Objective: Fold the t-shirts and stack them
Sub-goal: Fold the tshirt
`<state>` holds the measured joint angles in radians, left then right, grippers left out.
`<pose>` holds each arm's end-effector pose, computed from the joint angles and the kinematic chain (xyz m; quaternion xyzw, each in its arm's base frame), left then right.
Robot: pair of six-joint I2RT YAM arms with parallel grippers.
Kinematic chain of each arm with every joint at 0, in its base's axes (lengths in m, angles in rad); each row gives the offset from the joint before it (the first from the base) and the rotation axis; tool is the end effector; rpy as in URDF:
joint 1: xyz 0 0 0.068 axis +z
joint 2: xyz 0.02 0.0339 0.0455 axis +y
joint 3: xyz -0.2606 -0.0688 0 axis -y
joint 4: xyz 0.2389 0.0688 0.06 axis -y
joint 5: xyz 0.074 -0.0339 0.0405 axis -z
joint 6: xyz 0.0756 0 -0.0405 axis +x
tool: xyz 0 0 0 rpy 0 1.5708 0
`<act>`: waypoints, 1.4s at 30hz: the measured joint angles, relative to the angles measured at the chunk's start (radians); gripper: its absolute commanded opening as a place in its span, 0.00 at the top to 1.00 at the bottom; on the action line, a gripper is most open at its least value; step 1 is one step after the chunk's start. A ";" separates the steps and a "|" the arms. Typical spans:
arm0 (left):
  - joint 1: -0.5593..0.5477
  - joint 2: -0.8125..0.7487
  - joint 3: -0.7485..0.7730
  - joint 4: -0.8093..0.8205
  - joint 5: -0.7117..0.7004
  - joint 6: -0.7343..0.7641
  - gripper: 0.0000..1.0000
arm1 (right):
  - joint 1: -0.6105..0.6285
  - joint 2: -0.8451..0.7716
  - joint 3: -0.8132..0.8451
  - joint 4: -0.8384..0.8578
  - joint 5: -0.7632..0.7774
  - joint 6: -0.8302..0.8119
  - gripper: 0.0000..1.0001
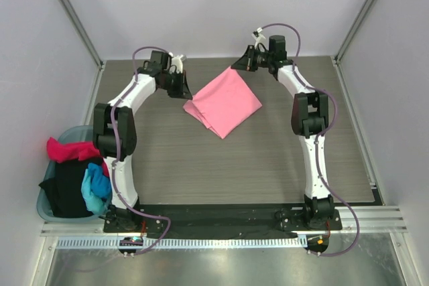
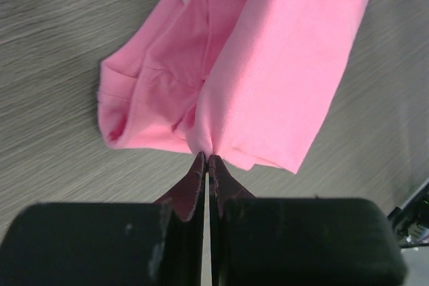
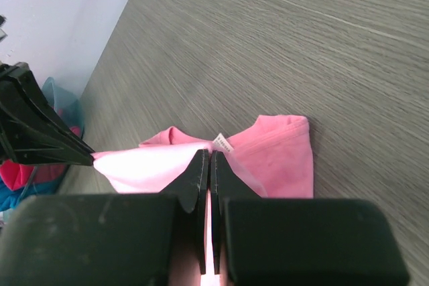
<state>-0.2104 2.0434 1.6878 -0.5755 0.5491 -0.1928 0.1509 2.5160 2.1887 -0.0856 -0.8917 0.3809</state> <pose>0.4476 -0.1359 0.2075 0.0933 0.9129 -0.3128 0.2450 0.5725 0.1466 0.1974 -0.1477 0.7773 0.4780 0.3815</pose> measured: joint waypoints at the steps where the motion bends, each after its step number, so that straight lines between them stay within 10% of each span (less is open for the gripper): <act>1: 0.004 -0.002 0.000 -0.005 -0.014 0.004 1.00 | 0.004 0.010 0.008 0.005 0.000 0.000 0.99; 27: -0.089 0.019 0.089 -0.073 -0.003 0.058 1.00 | -0.012 0.085 0.028 0.010 0.022 0.000 0.99; 42: -0.156 -0.142 0.019 -0.080 0.030 0.040 1.00 | -0.076 -0.259 -0.237 -0.035 -0.051 -0.045 0.99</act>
<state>-0.3660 1.9015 1.7073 -0.6559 0.5789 -0.1532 0.0750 2.2570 1.9514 -0.1211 -0.9428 0.3363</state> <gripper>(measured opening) 0.006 0.040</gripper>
